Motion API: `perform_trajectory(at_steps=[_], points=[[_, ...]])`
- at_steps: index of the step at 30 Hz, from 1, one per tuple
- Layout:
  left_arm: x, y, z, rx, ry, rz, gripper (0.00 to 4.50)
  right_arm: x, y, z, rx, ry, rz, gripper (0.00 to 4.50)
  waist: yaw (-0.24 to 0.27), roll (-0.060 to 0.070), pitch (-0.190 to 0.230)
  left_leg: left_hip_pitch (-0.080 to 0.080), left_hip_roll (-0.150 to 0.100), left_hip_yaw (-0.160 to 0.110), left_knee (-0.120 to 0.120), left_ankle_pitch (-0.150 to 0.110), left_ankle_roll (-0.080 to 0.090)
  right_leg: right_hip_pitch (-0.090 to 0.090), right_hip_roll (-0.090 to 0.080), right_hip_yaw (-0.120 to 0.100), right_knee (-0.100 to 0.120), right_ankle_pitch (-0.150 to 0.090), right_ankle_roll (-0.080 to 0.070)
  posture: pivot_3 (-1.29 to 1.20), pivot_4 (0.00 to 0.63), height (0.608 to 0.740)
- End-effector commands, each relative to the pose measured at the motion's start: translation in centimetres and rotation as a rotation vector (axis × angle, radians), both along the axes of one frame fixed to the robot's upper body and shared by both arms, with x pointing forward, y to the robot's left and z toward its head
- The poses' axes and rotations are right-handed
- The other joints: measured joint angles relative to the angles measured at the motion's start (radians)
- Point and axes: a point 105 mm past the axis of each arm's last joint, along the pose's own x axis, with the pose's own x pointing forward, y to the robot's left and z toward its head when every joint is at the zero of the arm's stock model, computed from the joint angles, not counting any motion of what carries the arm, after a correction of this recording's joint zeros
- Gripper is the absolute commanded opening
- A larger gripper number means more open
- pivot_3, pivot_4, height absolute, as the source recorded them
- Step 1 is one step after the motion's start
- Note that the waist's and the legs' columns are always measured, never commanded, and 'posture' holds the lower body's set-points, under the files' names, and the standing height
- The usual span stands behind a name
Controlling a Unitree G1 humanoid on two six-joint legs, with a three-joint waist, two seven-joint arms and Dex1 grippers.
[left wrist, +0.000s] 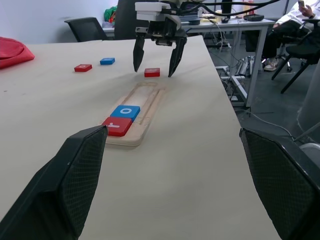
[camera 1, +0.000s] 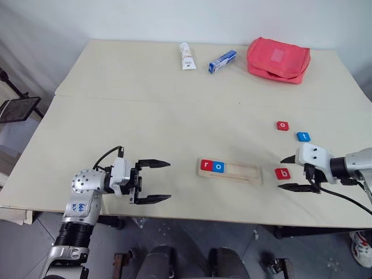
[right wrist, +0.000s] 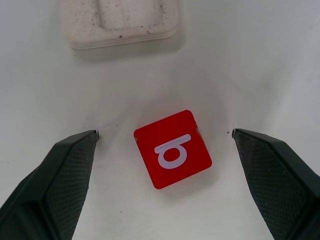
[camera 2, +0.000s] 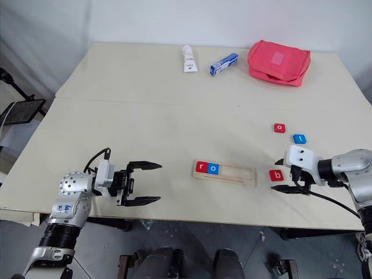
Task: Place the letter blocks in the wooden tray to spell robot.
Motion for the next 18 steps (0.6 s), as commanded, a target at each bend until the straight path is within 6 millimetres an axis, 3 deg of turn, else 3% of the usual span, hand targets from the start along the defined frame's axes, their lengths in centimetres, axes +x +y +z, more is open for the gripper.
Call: perform_trajectory(at_steps=[1,7,8,12,18], points=[[-0.3,0.3,1.0,-0.020,-0.043,0.006,4.50,0.0,-0.3,-0.6,-0.027,0.017,-0.008,3.56,0.000,0.000,0.000,0.000,0.000,0.000,0.000,0.000,0.000,0.000,0.000,0.000,0.000,0.000,0.000,0.00,0.150,0.740],[-0.2,0.3,1.0,-0.019,-0.042,0.006,4.50,0.1,-0.4,-0.6,-0.038,0.022,-0.015,1.57,0.000,-0.001,0.000,0.000,0.000,0.000,0.001,0.000,0.000,0.001,0.000,0.000,0.000,0.000,0.000,0.00,0.150,0.740],[-0.2,0.2,1.0,-0.018,-0.042,0.003,4.50,0.2,-0.5,-0.5,-0.042,0.012,-0.026,1.45,0.000,-0.001,0.000,0.000,0.000,0.000,0.001,0.000,0.000,0.001,0.000,0.000,0.000,0.000,0.000,0.00,0.150,0.740],[0.1,0.2,1.1,-0.015,-0.041,-0.003,4.50,1.0,-0.4,1.5,-0.018,-0.031,-0.095,1.45,0.001,-0.001,0.000,0.000,0.000,0.000,0.001,0.000,0.000,0.001,0.000,0.000,0.000,0.000,0.000,0.00,0.150,0.740],[0.4,0.3,1.0,-0.011,-0.039,-0.005,4.50,1.1,3.0,5.2,0.083,-0.060,-0.087,1.45,0.001,0.000,0.000,-0.001,0.000,0.000,0.000,0.000,0.000,-0.001,0.000,0.000,0.000,0.000,0.000,0.00,0.150,0.740]])
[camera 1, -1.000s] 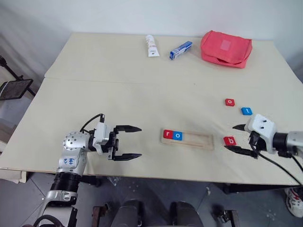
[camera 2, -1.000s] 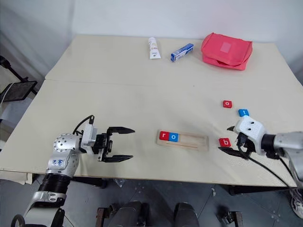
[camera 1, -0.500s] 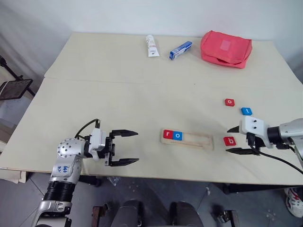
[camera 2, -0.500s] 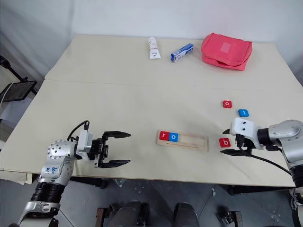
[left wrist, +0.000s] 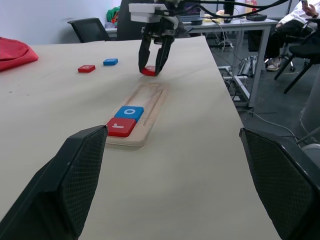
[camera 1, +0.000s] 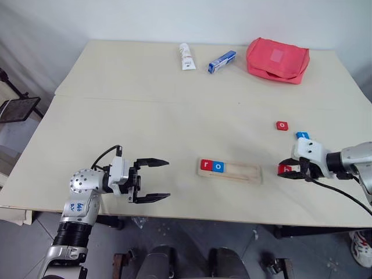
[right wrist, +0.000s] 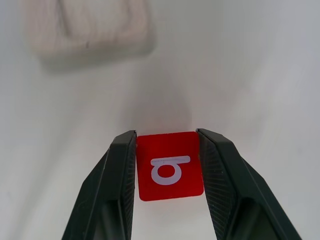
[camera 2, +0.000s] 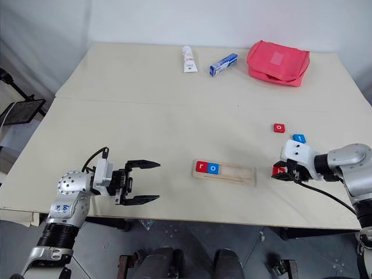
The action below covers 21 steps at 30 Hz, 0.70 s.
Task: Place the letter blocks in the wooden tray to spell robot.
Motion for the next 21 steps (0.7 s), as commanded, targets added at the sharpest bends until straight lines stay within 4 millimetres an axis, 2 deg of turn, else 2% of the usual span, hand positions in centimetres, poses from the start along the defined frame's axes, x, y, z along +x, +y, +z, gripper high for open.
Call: perform_trajectory(at_steps=[1,7,11,16,21], points=[[0.2,0.2,0.8,-0.010,-0.034,-0.005,4.50,0.0,1.8,3.5,0.060,-0.076,0.015,1.45,0.000,0.000,0.000,0.000,0.000,0.000,0.000,0.000,0.000,0.000,0.000,0.000,0.000,0.000,0.000,0.00,0.150,0.740],[0.4,-0.1,0.8,-0.013,-0.032,-0.016,4.50,-0.3,2.4,3.8,0.083,-0.094,0.005,1.45,0.007,0.000,0.000,0.000,-0.001,-0.001,0.000,0.000,0.000,0.000,-0.001,0.000,0.000,0.000,0.000,0.00,0.150,0.740],[0.5,-0.2,0.7,-0.012,-0.030,-0.019,4.50,-0.3,3.8,4.3,0.112,-0.105,0.027,1.45,0.002,0.000,0.000,-0.001,-0.001,-0.001,0.000,0.000,0.000,0.000,-0.001,-0.001,0.000,0.000,0.000,0.00,0.150,0.740],[0.5,-0.3,0.4,-0.006,-0.024,-0.030,4.50,0.1,6.3,3.9,0.114,-0.098,0.048,1.45,-0.002,0.000,0.000,-0.001,-0.001,-0.001,0.000,0.000,0.000,0.000,-0.001,-0.002,0.000,0.000,0.000,0.00,0.150,0.740],[0.5,-0.2,0.2,0.006,-0.025,-0.037,4.50,-0.6,9.9,3.1,0.137,-0.034,0.144,1.45,-0.001,0.000,0.000,-0.001,-0.001,-0.001,0.000,0.000,0.000,-0.001,-0.001,-0.002,0.001,0.000,0.000,0.00,0.150,0.740]])
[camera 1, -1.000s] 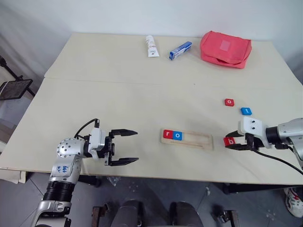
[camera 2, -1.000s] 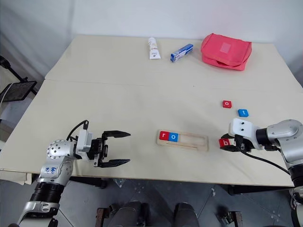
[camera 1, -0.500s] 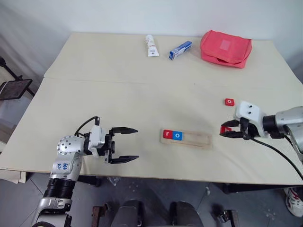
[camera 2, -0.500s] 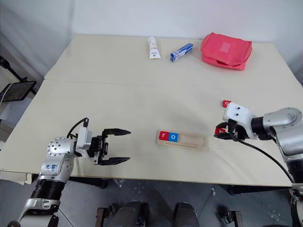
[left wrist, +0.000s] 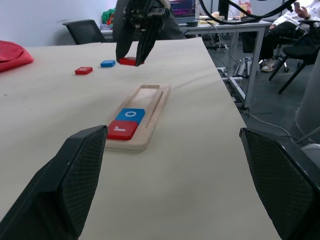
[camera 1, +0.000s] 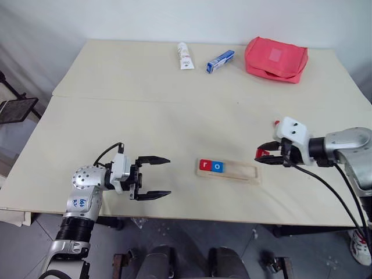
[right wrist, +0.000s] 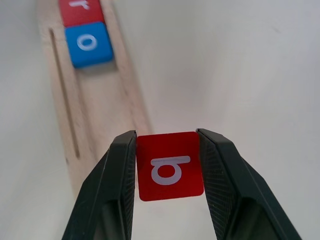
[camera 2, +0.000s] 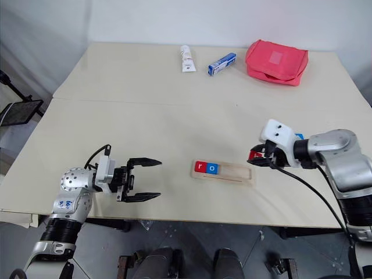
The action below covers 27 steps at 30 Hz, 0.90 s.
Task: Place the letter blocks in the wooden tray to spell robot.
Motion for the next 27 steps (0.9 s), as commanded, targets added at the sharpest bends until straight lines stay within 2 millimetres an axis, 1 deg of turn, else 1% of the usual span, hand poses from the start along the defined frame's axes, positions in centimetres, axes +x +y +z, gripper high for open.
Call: perform_trajectory(at_steps=[1,4,9,18,27], points=[[0.0,0.0,0.5,0.003,-0.039,-0.013,4.50,-0.2,2.6,0.5,0.005,-0.013,0.069,1.45,0.000,0.000,0.000,0.000,0.000,0.000,0.000,0.000,0.000,0.000,0.000,0.000,0.000,0.000,0.000,0.00,0.150,0.740],[0.0,-0.1,0.6,-0.001,-0.043,-0.009,4.50,-0.3,4.1,0.4,0.002,-0.004,0.103,1.45,0.001,0.000,0.000,0.000,0.000,0.000,0.000,0.000,0.000,0.000,0.000,0.000,0.000,0.000,0.000,0.00,0.150,0.740],[-0.1,-0.1,0.5,-0.006,-0.045,-0.002,4.50,-0.1,5.0,-0.2,-0.034,0.006,0.124,1.45,0.001,0.000,0.000,0.000,-0.001,-0.001,0.000,0.000,0.000,0.000,0.000,0.000,0.000,0.000,0.000,0.00,0.150,0.740],[-0.3,-0.2,0.5,-0.011,-0.046,0.012,4.50,0.2,5.2,-1.1,-0.073,0.019,0.140,1.45,0.000,0.000,0.000,0.000,-0.001,-0.001,0.000,0.000,0.000,0.000,0.000,0.000,0.000,0.000,0.000,0.00,0.150,0.740],[-0.4,-0.4,0.6,-0.014,-0.050,0.019,4.50,0.4,5.4,-1.6,-0.085,0.026,0.151,1.45,-0.001,0.000,0.000,0.000,-0.001,-0.001,0.000,0.000,0.000,0.000,0.000,0.000,0.000,0.000,0.000,0.00,0.150,0.740]])
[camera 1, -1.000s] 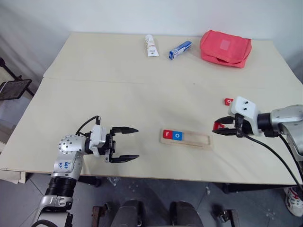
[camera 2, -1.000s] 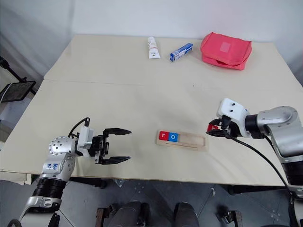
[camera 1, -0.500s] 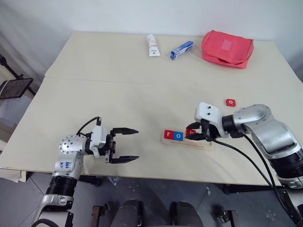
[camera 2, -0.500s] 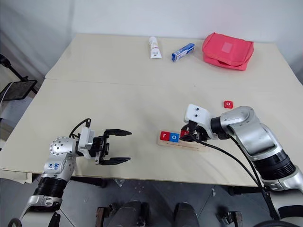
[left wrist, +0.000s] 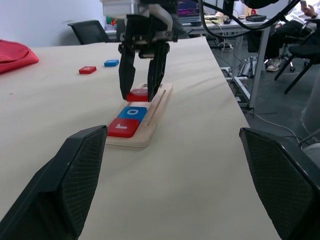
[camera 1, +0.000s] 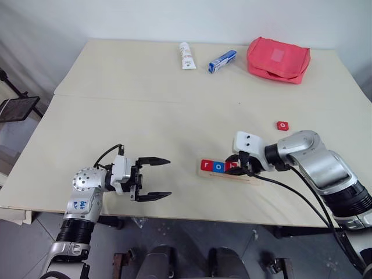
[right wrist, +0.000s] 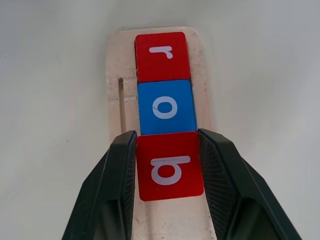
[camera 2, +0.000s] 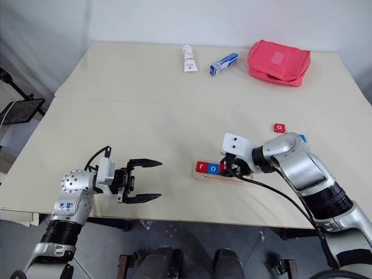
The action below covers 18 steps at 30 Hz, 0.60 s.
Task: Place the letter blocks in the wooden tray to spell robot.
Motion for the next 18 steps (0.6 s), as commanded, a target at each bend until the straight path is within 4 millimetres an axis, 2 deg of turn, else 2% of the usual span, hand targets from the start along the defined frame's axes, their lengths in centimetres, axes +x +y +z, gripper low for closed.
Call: perform_trajectory(at_steps=[1,5,14,18], points=[[-0.3,-0.2,0.3,-0.003,-0.021,-0.005,4.50,0.3,0.2,0.9,-0.003,-0.047,0.022,1.45,0.000,0.000,0.000,0.000,0.000,0.000,0.000,0.000,0.000,0.000,0.000,0.000,0.000,0.000,0.000,0.00,0.150,0.740],[-0.3,-0.2,0.3,-0.004,-0.024,-0.003,4.50,0.6,0.1,0.9,-0.016,-0.064,0.019,1.45,0.000,0.000,0.000,0.000,0.000,0.000,0.000,0.000,0.000,0.000,0.000,0.000,0.000,0.000,0.000,0.00,0.150,0.740],[-0.2,-0.3,0.3,-0.006,-0.026,-0.006,4.50,0.2,0.1,1.9,0.008,-0.076,0.019,4.48,0.000,0.000,0.000,0.000,0.000,0.000,0.000,0.000,0.000,0.000,0.000,0.000,0.000,0.000,0.000,0.00,0.150,0.740],[-0.3,-0.4,0.2,-0.008,-0.025,-0.012,4.50,-0.7,-0.1,3.0,0.048,-0.081,0.033,4.48,0.001,0.000,0.000,0.000,0.000,0.000,0.000,0.000,0.000,0.000,0.000,0.000,0.000,0.000,0.000,0.00,0.150,0.740]])
